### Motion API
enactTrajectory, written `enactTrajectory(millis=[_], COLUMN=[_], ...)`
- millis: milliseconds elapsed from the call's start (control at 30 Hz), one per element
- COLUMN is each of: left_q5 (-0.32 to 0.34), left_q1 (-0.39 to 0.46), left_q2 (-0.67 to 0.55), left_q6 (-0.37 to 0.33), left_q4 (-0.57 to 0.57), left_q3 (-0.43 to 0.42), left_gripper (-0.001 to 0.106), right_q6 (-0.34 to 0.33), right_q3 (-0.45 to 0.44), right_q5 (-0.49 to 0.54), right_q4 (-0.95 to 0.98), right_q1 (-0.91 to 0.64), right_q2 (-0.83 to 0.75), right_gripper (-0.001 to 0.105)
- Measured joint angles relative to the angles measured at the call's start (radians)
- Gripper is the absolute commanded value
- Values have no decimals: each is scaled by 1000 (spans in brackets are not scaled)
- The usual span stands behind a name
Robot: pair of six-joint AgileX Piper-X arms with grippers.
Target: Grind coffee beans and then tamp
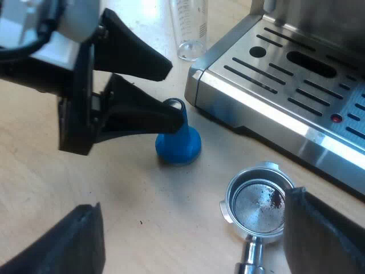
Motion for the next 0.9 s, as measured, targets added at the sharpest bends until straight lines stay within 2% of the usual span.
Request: enactTrajectory(millis=[367,633,900], left_q5=[0,0,0], left_q1=[0,0,0], left_q2=[203,248,248], left_q6=[0,0,-8], left_q4=[-121,-168,-171], left_q3=[0,0,0], left_gripper=[66,64,22], right_q6=[0,0,0], right_q3=[0,0,0], right_q5=[0,0,0], right_q4=[0,0,0], right_q1=[0,0,0], right_q2=[0,0,0], right_gripper=[66,66,66])
